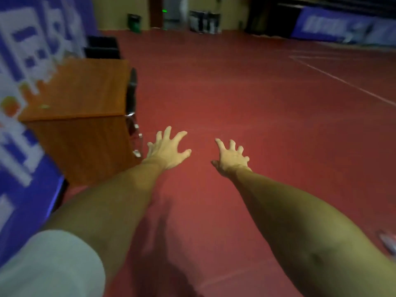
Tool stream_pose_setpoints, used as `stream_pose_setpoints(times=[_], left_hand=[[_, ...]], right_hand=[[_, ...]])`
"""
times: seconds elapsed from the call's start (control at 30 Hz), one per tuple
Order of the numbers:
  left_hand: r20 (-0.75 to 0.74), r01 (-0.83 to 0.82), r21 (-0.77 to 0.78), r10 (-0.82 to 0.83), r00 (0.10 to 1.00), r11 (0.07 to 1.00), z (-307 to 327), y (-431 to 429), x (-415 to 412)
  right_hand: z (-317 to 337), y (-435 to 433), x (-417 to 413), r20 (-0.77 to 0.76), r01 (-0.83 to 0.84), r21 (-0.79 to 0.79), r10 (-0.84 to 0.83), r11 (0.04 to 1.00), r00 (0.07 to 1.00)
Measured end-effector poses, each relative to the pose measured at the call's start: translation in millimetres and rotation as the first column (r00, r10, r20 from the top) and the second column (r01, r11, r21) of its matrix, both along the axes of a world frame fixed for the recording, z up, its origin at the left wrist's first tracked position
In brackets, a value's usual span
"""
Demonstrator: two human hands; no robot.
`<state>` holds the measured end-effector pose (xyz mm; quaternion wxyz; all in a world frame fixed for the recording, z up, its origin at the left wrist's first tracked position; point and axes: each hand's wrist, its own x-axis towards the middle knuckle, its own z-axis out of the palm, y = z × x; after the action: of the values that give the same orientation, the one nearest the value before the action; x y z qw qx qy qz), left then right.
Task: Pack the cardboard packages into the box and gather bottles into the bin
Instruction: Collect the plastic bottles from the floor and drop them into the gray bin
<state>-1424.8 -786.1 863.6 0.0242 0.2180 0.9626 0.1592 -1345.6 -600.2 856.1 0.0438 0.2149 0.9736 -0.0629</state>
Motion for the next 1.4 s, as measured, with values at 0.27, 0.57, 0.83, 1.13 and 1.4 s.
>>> stream_pose_setpoints(times=[0.27, 0.57, 0.83, 1.13, 1.4], left_hand=[[0.028, 0.458, -0.03, -0.457, 0.889, 0.889, -14.9, 145.1, 107.1], [0.101, 0.717, -0.035, -0.711, 0.696, 0.697, -29.7, 256.2, 301.8], [0.101, 0.827, -0.088, -0.82, 0.563, 0.556, -38.8, 318.7, 464.7], [0.078, 0.905, -0.108, -0.904, 0.42, 0.411, -49.4, 400.0, 553.5], [0.133, 0.938, -0.094, -0.929, 0.345, 0.335, -78.1, 505.1, 556.8]], right_hand=[[-18.4, 98.6, 178.9, 0.041, 0.446, 0.012, -0.446, 0.895, 0.894], [-33.8, 168.5, 408.5, 0.041, 0.688, -0.013, -0.687, 0.726, 0.726], [-46.0, 200.8, 580.1, 0.08, 0.785, -0.071, -0.781, 0.615, 0.619], [-51.0, 241.1, 676.9, 0.07, 0.869, -0.036, -0.866, 0.494, 0.495], [-68.7, 327.4, 680.2, 0.133, 0.894, -0.006, -0.886, 0.447, 0.444]])
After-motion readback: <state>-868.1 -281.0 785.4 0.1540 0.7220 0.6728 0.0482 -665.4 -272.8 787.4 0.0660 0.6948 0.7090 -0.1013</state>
